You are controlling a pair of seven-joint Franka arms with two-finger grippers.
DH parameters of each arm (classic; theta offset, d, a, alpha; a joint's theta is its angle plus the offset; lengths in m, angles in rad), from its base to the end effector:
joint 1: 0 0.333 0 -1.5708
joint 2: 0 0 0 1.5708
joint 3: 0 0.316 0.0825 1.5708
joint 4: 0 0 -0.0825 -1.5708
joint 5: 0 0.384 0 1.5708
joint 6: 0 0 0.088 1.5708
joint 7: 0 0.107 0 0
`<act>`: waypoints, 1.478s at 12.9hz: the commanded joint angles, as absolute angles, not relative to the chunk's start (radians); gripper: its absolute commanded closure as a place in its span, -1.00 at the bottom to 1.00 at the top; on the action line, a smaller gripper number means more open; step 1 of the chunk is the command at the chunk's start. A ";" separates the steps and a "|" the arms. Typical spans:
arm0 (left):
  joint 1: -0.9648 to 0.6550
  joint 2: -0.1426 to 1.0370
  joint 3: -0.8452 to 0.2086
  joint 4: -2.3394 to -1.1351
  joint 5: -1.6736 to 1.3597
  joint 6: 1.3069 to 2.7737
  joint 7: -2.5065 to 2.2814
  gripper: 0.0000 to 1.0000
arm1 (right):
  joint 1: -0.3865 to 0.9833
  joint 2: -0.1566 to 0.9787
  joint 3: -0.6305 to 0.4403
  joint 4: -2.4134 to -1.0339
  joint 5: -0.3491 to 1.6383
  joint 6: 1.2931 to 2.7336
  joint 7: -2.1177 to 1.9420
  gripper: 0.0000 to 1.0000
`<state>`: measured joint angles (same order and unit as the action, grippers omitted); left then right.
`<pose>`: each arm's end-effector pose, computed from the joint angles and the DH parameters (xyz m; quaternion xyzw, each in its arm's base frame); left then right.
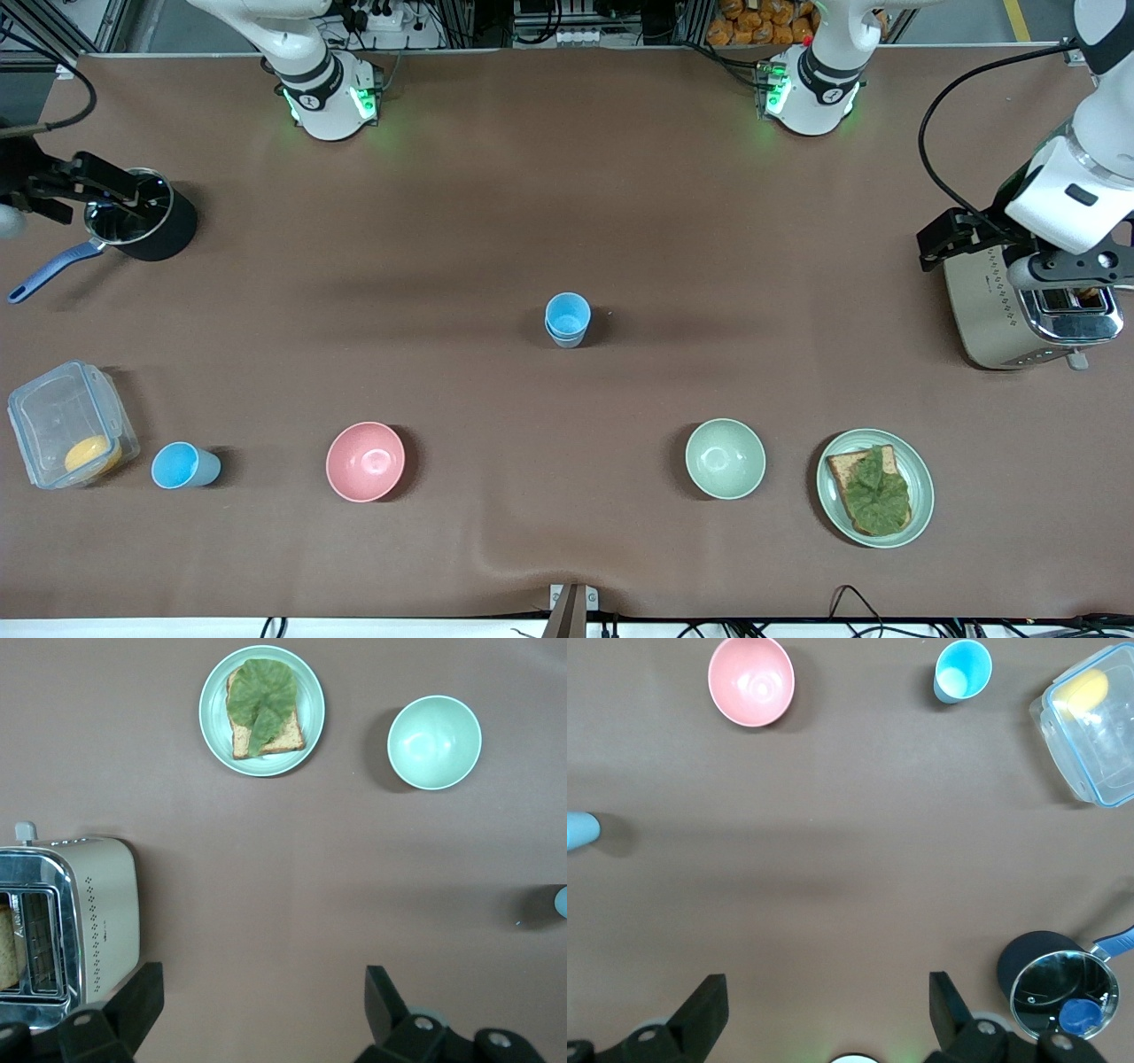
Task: Stack blue cups with both arms
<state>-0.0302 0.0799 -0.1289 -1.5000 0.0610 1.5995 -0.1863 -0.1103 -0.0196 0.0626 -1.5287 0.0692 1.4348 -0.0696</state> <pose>0.5762 -0.0828 0.6157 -0.9995 -0.0133 -0.0143 0.0233 0.5341 -0.0170 0.6436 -0.9986 -0.0143 0.0351 0.0359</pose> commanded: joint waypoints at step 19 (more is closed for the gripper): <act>-0.025 0.060 -0.121 -1.460 -0.005 1.470 -0.170 -1.00 | -0.161 -0.086 0.078 -1.629 0.081 1.486 -0.077 -1.00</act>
